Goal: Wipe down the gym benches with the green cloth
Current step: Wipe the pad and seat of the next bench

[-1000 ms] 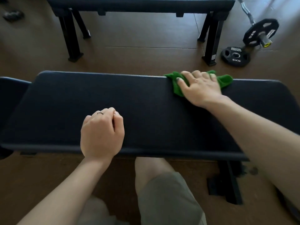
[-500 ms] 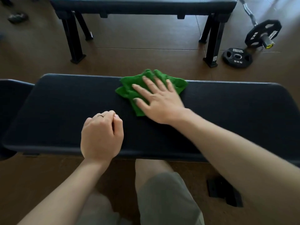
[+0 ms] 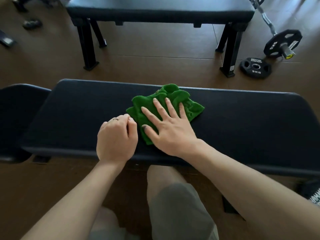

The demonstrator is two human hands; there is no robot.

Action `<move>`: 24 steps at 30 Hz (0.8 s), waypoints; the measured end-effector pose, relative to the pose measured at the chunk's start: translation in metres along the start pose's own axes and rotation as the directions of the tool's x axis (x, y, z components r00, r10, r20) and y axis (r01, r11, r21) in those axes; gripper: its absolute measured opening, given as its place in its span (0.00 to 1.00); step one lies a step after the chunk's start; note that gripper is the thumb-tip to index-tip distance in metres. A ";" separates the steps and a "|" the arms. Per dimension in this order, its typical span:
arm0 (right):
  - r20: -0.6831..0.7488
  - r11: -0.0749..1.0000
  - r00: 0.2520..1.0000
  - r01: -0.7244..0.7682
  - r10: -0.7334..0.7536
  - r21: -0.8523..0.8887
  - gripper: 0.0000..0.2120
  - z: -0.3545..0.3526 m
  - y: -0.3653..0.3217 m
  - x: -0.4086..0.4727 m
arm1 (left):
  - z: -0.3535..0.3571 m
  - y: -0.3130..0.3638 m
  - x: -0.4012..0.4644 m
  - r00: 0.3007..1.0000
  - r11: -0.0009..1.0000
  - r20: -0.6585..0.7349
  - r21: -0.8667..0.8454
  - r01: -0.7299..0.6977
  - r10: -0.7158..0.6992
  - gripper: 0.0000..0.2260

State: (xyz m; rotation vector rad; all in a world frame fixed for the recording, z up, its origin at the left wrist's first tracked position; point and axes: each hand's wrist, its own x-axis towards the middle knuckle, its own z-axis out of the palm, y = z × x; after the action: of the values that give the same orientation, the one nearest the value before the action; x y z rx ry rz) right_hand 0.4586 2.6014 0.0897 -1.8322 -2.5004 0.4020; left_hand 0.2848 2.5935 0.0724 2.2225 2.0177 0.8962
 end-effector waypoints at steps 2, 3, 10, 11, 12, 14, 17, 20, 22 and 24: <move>0.037 0.999 0.998 0.049 -0.048 -0.020 0.28 -0.001 0.013 -0.035 | -0.005 -0.004 0.000 1.000 0.996 0.008 -0.091 -0.003 0.004 0.15; 0.063 0.997 0.996 0.061 -0.058 -0.037 0.28 -0.003 0.020 -0.052 | -0.012 -0.009 0.001 1.000 0.991 0.002 -0.130 -0.008 0.008 0.15; 0.129 0.992 0.989 0.081 -0.068 -0.098 0.29 -0.007 0.008 -0.049 | -0.042 -0.087 0.026 0.978 0.980 -0.064 0.019 0.199 -0.198 0.17; 0.109 0.993 0.992 0.076 -0.067 -0.084 0.29 -0.006 0.003 -0.035 | -0.039 -0.088 0.026 0.978 0.980 -0.057 0.011 0.201 -0.200 0.17; 0.092 0.995 0.994 0.070 -0.063 -0.072 0.29 -0.005 -0.002 -0.019 | -0.037 -0.087 0.025 0.981 0.983 -0.058 0.007 0.184 -0.183 0.17; 0.072 0.997 0.996 0.055 -0.052 -0.049 0.30 -0.002 -0.016 0.019 | -0.035 -0.089 0.023 0.978 0.981 -0.075 -0.018 0.194 -0.195 0.17; 0.083 0.998 0.997 0.009 -0.004 -0.059 0.31 0.000 -0.040 0.058 | -0.037 -0.094 0.024 0.970 0.973 -0.076 -0.049 0.227 -0.230 0.18; 0.060 0.996 0.995 0.080 -0.077 -0.038 0.30 0.007 -0.050 0.028 | -0.037 -0.095 0.021 0.973 0.977 -0.089 -0.036 0.209 -0.212 0.18; 0.015 0.982 0.983 0.181 -0.181 -0.057 0.30 0.013 -0.048 -0.016 | -0.038 -0.093 0.019 0.976 0.982 -0.108 -0.026 0.189 -0.190 0.18; 0.015 0.960 0.968 0.251 -0.251 -0.125 0.31 0.019 -0.040 -0.042 | -0.037 -0.092 0.019 0.977 0.983 -0.112 -0.019 0.180 -0.181 0.17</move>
State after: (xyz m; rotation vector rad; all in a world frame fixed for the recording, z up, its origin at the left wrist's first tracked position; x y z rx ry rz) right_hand 0.4308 2.5467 0.0856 -1.5181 -2.7684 0.2385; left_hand 0.1859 2.6130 0.0769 1.9852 2.2159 1.0297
